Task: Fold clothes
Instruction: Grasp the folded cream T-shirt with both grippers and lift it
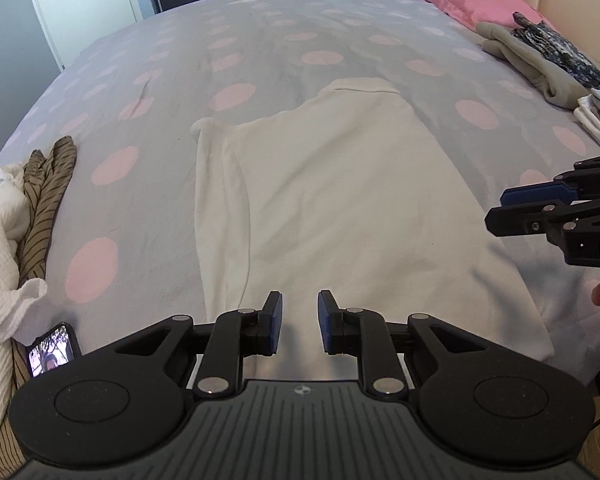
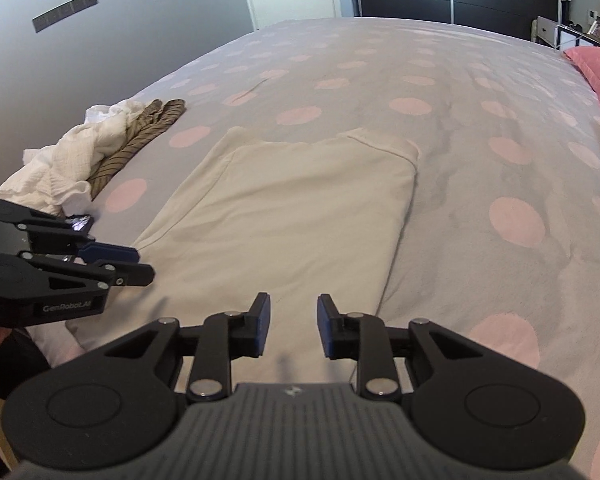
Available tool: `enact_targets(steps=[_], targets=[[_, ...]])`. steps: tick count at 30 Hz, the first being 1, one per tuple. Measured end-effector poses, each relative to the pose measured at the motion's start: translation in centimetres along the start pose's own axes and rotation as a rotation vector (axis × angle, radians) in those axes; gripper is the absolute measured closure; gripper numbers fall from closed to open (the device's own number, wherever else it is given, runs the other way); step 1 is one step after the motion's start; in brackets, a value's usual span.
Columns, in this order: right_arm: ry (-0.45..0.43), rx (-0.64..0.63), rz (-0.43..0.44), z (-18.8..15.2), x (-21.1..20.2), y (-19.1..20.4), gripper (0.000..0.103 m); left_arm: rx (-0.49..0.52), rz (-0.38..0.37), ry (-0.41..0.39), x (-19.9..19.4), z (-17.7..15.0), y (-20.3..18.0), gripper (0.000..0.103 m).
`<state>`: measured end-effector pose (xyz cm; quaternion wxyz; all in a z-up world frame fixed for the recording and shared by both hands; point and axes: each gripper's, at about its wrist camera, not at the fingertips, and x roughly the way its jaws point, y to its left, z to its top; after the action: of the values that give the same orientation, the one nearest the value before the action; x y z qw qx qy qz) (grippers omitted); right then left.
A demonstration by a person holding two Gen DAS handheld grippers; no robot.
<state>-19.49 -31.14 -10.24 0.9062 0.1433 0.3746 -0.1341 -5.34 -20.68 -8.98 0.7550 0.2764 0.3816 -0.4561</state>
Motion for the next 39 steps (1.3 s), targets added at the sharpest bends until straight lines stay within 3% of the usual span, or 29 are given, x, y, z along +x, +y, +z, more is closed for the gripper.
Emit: enact_targets(steps=[6,8,10,19,29,39], targets=[[0.039,0.058,-0.025,1.3,1.4,-1.4,0.073,-0.063,-0.003,-0.006,0.8,1.3,2.4,0.083],[0.052,0.085,-0.039,1.9,1.9,-2.1,0.069,-0.090,-0.001,-0.024,1.0,1.9,3.7,0.061],[0.061,0.104,-0.052,2.6,2.5,-2.8,0.061,-0.128,-0.013,-0.041,1.3,2.7,5.2,0.054],[0.125,0.172,-0.037,6.3,5.7,-5.7,0.053,-0.236,-0.198,0.024,6.3,7.1,11.1,0.042],[0.143,0.366,-0.004,8.4,9.1,-10.2,0.050,-0.315,-0.295,0.070,11.7,8.6,12.8,0.042],[0.159,0.491,0.045,8.3,12.8,-12.3,0.048,-0.278,-0.340,-0.030,13.5,8.6,12.3,0.040]])
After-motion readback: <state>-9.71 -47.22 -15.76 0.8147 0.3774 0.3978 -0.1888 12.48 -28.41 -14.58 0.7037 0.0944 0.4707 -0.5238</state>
